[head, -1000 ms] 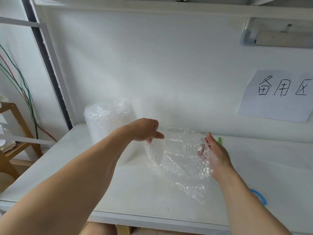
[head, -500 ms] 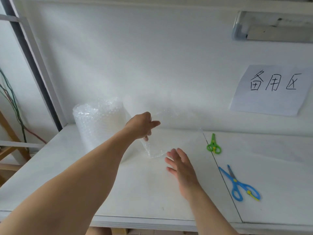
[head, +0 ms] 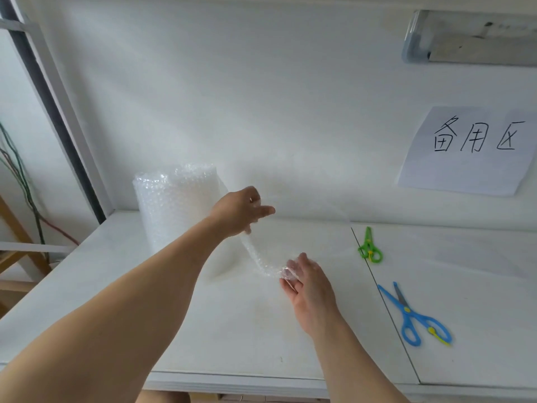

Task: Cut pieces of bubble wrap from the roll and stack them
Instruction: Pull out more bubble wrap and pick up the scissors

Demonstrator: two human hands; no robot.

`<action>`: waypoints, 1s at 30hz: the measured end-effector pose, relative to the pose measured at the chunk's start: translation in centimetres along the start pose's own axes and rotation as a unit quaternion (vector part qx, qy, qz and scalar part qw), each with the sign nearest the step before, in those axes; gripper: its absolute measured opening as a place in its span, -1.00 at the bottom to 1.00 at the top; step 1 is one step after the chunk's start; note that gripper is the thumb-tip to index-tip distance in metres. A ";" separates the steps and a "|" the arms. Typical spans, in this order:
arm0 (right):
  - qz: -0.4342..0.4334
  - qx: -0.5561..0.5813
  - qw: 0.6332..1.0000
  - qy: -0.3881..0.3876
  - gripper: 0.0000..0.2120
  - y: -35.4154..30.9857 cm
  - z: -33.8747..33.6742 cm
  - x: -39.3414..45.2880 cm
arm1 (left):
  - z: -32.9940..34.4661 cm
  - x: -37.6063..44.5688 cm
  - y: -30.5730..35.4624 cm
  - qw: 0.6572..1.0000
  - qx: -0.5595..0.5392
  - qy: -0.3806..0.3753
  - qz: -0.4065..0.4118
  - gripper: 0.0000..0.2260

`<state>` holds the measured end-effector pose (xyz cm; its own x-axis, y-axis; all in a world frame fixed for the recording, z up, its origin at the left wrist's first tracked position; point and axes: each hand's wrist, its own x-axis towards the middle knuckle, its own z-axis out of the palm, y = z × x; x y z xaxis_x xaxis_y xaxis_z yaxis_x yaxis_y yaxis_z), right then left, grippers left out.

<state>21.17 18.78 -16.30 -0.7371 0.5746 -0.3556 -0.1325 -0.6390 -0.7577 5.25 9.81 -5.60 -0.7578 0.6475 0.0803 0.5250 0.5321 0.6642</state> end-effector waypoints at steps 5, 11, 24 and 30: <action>-0.001 0.086 0.996 0.033 -0.84 0.4 -0.4 -0.1 | 3.8 -2.5 -0.6 0.918 0.044 0.332 0.211 -0.55; -0.027 0.101 0.994 0.046 -0.83 0.3 -0.5 -0.5 | 9.9 -8.3 -2.2 0.892 -0.306 0.303 -0.138 -0.57; -0.072 0.091 0.988 0.104 -0.76 -0.1 -1.6 -0.5 | 11.8 -6.0 -3.3 0.615 -0.734 0.080 -0.277 -0.79; -0.063 0.084 0.986 0.128 -0.70 -0.4 -1.6 -0.3 | 12.3 -5.8 -2.6 0.628 -0.705 0.146 -0.295 -0.78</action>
<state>22.46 19.67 -16.77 -0.5189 0.7518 -0.4068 -0.3362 -0.6171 -0.7115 13.03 11.39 -16.93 -0.8057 0.3283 -0.4930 -0.5903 -0.5132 0.6231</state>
